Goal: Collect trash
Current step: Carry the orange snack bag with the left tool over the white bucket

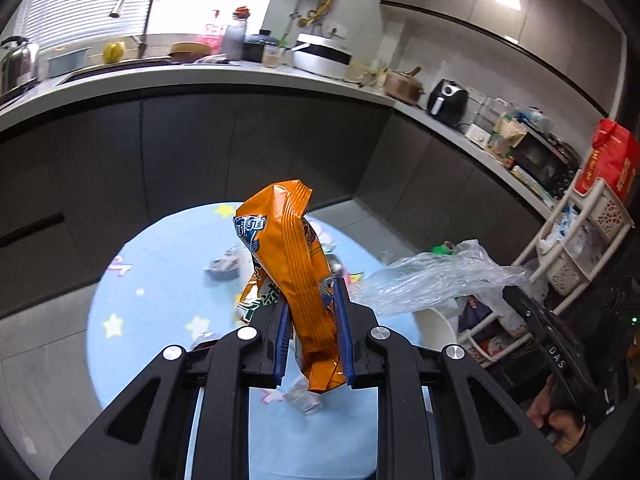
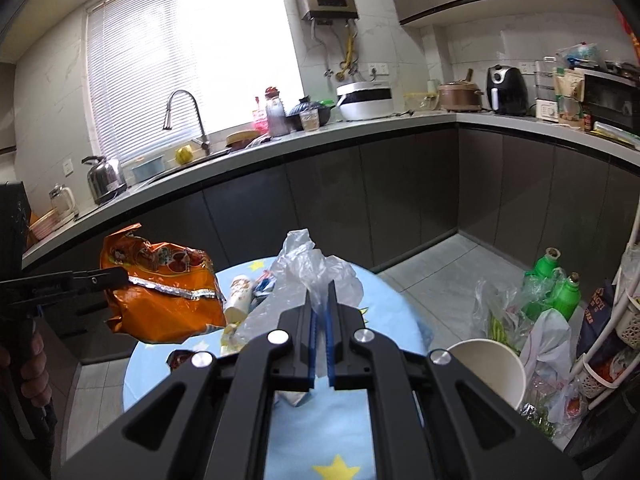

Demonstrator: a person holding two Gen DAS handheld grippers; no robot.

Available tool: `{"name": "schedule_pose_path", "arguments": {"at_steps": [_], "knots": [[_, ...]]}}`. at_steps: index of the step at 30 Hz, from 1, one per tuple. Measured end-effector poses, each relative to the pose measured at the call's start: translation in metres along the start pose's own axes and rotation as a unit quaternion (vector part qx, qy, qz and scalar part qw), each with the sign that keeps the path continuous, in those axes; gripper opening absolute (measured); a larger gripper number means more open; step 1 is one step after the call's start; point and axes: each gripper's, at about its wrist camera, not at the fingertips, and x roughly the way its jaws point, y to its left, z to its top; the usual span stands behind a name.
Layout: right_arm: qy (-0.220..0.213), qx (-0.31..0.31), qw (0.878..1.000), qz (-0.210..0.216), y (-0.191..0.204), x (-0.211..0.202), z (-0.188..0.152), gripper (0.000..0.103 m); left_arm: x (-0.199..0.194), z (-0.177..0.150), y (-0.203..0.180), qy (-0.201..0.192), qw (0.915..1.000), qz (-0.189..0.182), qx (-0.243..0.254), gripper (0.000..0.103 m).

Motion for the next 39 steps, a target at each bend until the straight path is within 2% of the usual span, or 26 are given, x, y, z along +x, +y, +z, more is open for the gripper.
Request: {"name": "schedule_pose_path", "arguments": {"at_steps": [6,12,19,27,33,39], "knots": [[-0.013,0.031,0.998,-0.061,-0.053,-0.016,0.0,0.006,0.034,0.008,-0.056,0.019,0.9974,-0.057,0.038,0.019],[-0.012,0.071,0.99,-0.122,-0.114,-0.037,-0.018,0.008,0.078,0.008,-0.121,0.045,0.9902,-0.105,0.08,0.019],[0.017,0.111,0.982,-0.154,-0.165,-0.034,-0.047,0.008,0.126,0.007,-0.175,0.072,0.9829,-0.137,0.1,0.02],[0.06,0.138,0.977,-0.149,-0.184,0.012,-0.069,0.008,0.162,0.002,-0.192,0.097,0.9798,-0.144,0.1,0.02],[0.099,0.157,0.969,-0.161,-0.203,0.054,-0.09,0.008,0.183,0.003,-0.192,0.11,0.9795,-0.138,0.097,0.02],[0.111,0.173,0.963,-0.173,-0.226,0.072,-0.1,0.009,0.203,0.003,-0.193,0.121,0.9787,-0.136,0.095,0.02]]}}
